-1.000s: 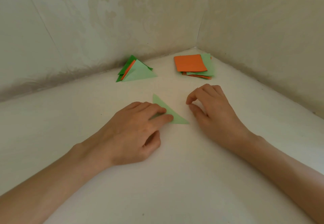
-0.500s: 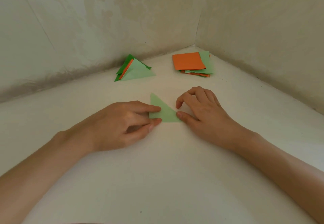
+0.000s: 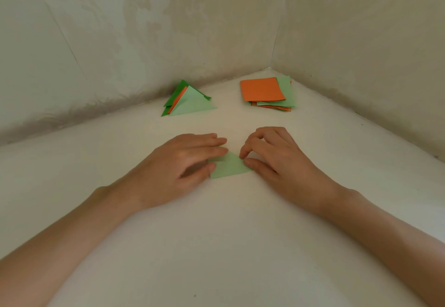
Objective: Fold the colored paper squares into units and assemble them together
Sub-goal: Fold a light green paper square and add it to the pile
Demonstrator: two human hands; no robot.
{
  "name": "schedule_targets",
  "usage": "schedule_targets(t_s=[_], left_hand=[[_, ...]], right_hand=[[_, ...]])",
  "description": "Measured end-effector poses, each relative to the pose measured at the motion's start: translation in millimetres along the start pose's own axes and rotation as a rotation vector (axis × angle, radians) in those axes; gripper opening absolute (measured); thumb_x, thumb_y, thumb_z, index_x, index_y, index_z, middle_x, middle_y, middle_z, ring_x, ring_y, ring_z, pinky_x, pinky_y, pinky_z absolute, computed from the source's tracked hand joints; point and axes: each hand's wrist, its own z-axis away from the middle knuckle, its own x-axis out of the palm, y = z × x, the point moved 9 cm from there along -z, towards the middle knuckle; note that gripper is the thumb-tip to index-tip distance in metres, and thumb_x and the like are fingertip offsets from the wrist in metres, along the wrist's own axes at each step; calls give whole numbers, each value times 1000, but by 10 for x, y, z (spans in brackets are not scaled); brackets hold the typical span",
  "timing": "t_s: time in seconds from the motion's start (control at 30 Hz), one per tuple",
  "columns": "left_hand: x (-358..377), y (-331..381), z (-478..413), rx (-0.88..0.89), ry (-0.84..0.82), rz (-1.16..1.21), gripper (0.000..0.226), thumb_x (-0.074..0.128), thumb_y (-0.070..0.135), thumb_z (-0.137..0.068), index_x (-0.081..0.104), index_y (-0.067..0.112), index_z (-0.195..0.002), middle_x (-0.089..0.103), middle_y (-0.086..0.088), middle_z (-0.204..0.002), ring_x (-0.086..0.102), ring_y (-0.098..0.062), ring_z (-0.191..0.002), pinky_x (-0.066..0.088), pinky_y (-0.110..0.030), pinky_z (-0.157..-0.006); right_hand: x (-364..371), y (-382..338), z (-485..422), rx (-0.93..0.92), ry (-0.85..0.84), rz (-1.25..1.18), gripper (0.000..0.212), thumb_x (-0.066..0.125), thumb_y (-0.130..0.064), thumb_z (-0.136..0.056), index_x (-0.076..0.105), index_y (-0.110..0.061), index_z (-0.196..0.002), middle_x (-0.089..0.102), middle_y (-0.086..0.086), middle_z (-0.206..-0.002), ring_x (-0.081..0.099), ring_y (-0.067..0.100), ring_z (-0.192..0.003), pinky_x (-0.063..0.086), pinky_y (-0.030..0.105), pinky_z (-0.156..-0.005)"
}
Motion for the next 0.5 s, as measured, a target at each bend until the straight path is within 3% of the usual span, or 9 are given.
schedule_targets(t_s=[0.07, 0.13, 0.23, 0.33, 0.4, 0.5], left_hand=[[112, -77, 0, -65, -108, 1, 59, 35, 53, -88, 35, 30, -142, 33, 14, -146, 22, 5, -135, 14, -12, -111], [164, -105, 4, -102, -164, 1, 62, 29, 58, -85, 23, 35, -143, 28, 19, -145, 16, 9, -133, 9, -10, -110], [112, -61, -12, -76, -118, -41, 61, 34, 54, -87, 40, 26, -142, 44, 12, -134, 36, -2, -123, 22, -18, -106], [61, -48, -10, -58, -67, -27, 60, 44, 53, -85, 51, 19, -134, 48, 9, -114, 41, -6, -105, 27, -15, -95], [33, -51, -4, -63, -38, -6, 57, 49, 55, -83, 56, 22, -129, 43, 14, -106, 41, -7, -98, 29, -14, -91], [-35, -8, -16, -60, 31, 44, 45, 54, 53, -81, 62, 24, -114, 40, 16, -94, 44, -7, -89, 35, -18, -85]], right_hand=[[-27, -20, -2, 0, 16, -9, 38, 40, -46, -87, 63, -18, -99, 55, -1, -106, 43, 19, -110, 33, 27, -97], [-45, -25, -7, 37, 12, -31, 39, 49, -52, -85, 64, -19, -100, 54, -4, -110, 38, 14, -113, 31, 24, -99], [-26, -5, -8, 117, -20, -139, 27, 66, -41, -81, 62, -23, -100, 50, -10, -112, 28, 5, -114, 24, 8, -96], [4, 36, 2, 193, -66, -311, 19, 69, -30, -80, 55, -32, -91, 49, -16, -107, 30, 1, -109, 22, -3, -86], [-7, 41, 14, 219, -64, -383, 22, 70, -25, -81, 51, -34, -86, 50, -21, -98, 35, -2, -99, 26, -1, -79], [-57, -12, 18, 210, -8, -526, 24, 70, -13, -80, 52, -30, -81, 59, -12, -88, 52, 2, -87, 40, 15, -74]])
